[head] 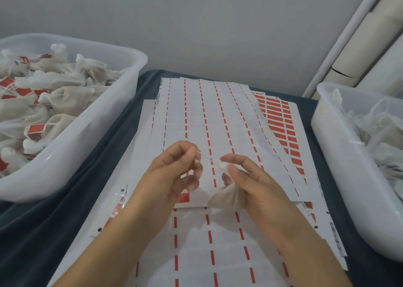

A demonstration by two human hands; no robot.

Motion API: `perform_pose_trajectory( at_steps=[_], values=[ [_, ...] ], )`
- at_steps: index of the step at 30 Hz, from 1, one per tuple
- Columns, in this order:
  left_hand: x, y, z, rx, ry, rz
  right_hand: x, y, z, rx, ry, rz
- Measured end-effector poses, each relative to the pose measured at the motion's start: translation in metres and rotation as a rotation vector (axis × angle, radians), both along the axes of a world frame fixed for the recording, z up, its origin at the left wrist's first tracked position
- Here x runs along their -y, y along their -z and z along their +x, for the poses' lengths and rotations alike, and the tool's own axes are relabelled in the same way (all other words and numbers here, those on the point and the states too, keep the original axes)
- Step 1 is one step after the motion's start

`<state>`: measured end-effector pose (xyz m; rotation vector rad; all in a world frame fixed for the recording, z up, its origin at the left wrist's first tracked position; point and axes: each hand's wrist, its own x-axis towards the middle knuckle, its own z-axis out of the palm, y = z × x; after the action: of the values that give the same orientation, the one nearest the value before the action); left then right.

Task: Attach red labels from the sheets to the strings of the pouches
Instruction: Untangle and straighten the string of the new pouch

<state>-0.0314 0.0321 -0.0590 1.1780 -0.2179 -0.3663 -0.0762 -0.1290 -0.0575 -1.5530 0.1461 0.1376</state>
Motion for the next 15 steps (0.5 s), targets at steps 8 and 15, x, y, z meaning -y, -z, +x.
perform_pose_trajectory(
  at_steps=[8, 15],
  values=[
    [-0.012, -0.009, 0.0, -0.023, 0.001, -0.368, -0.002, 0.0, -0.002, 0.074, -0.086, -0.198],
    [-0.055, -0.018, -0.01, 0.603, -0.361, 0.6, -0.006, 0.008, -0.002, 0.051, -0.197, -0.745]
  ],
)
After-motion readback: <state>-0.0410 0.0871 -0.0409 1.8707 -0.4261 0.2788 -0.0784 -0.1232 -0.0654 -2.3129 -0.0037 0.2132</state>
